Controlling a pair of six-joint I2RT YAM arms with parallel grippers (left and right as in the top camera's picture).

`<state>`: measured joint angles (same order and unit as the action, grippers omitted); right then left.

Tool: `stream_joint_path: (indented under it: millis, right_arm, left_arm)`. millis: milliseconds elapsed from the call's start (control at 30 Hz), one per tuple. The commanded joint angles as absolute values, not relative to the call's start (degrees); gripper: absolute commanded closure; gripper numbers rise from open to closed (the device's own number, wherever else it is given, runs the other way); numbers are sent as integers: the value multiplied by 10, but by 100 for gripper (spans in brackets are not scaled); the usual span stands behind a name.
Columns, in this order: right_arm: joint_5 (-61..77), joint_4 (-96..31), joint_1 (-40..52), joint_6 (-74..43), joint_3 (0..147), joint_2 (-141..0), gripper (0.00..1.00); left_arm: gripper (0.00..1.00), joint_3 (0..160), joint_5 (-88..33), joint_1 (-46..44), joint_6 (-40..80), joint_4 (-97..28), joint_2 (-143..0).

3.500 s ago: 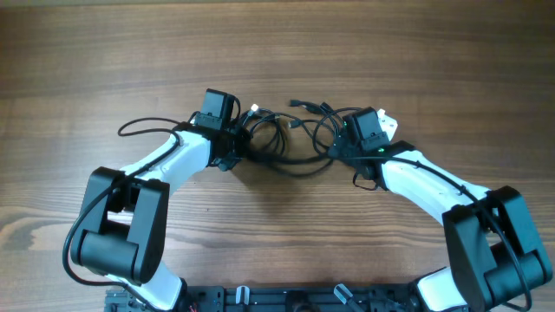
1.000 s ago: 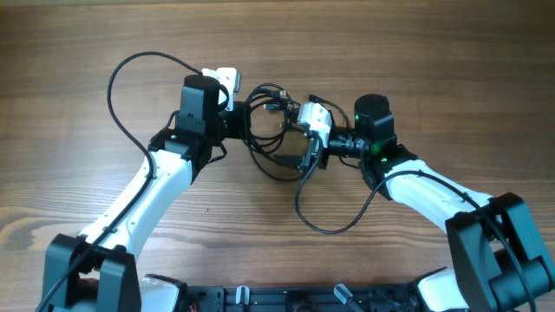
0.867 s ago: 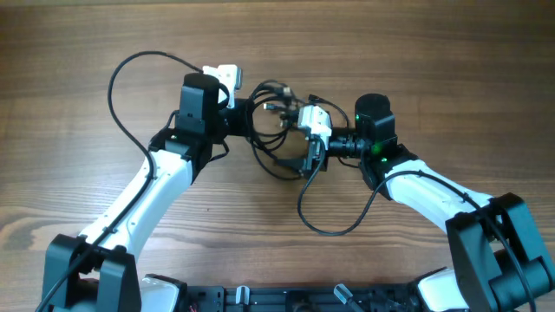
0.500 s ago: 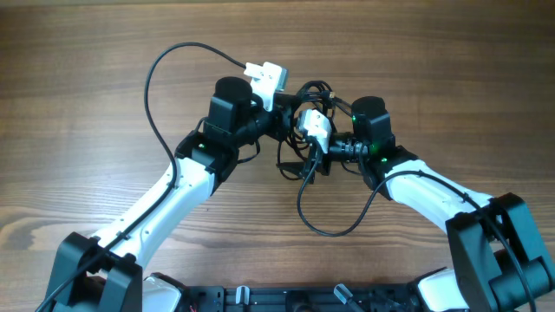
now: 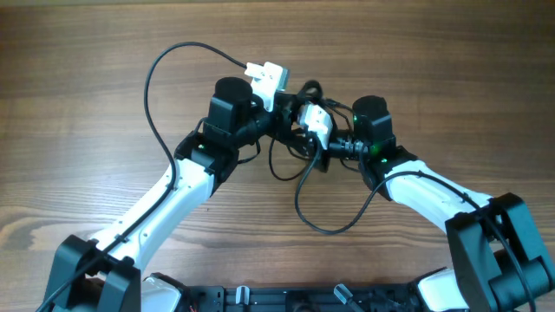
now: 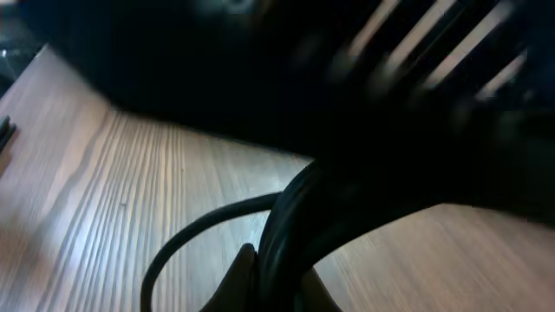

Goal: Untangle cables

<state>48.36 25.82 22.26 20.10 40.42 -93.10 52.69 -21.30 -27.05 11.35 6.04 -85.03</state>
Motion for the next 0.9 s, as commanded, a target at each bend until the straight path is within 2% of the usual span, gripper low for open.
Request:
stream_joint_path:
  millis: [0, 100, 233, 467, 533, 733, 867]
  right_arm:
    - [493, 323, 222, 97, 409, -920, 96]
    - [493, 391, 216, 0, 409, -920, 96]
    - [478, 473, 205, -89, 409, -920, 96]
    - [444, 480, 200, -101, 409, -920, 96]
    - [427, 492, 200, -137, 409, -920, 96]
    - [424, 572, 200, -246, 409, -920, 96]
    - [440, 602, 200, -298, 409, -920, 96]
  left_arm:
    - [0, 531, -210, -268, 110, 53, -839]
    - [0, 531, -210, -245, 172, 39, -827]
    - [0, 531, -213, -209, 171, 6, -791]
    - [0, 531, -216, -177, 167, -43, -707]
    - [0, 531, -216, -176, 136, -68, -700]
    - [0, 531, -216, -176, -69, -178, -701]
    - [0, 530, -239, -190, -126, -190, -701]
